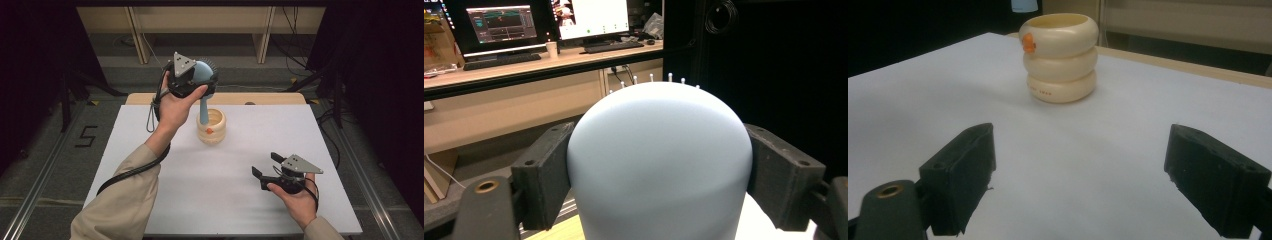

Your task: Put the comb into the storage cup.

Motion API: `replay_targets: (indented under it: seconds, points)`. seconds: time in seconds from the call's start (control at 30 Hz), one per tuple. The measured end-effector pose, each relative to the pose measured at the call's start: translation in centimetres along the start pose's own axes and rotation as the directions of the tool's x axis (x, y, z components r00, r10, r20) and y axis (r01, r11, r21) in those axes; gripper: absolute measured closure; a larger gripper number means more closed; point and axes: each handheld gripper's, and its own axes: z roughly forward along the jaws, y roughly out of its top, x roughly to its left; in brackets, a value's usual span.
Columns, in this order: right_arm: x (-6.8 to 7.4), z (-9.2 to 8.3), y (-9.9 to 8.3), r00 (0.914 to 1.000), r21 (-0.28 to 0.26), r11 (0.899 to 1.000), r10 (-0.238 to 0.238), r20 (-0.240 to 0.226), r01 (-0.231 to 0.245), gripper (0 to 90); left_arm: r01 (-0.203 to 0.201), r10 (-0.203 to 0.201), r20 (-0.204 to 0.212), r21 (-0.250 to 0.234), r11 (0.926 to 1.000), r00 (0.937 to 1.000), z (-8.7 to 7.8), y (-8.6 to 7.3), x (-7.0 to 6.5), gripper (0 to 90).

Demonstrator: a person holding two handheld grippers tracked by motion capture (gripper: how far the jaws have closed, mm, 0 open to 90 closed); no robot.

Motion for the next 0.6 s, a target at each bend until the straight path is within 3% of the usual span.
replay_targets:
  seconds: [0.6]
  points:
    - [-0.1, -0.1, 0.0, 1.0000, -0.006, 1.000, 0.004, 0.002, -0.004, 13.8, -0.001, 0.001, -0.003, 0.016, 0.9999, 1.0000, 1.3, 0.3, -0.1, 19.7]
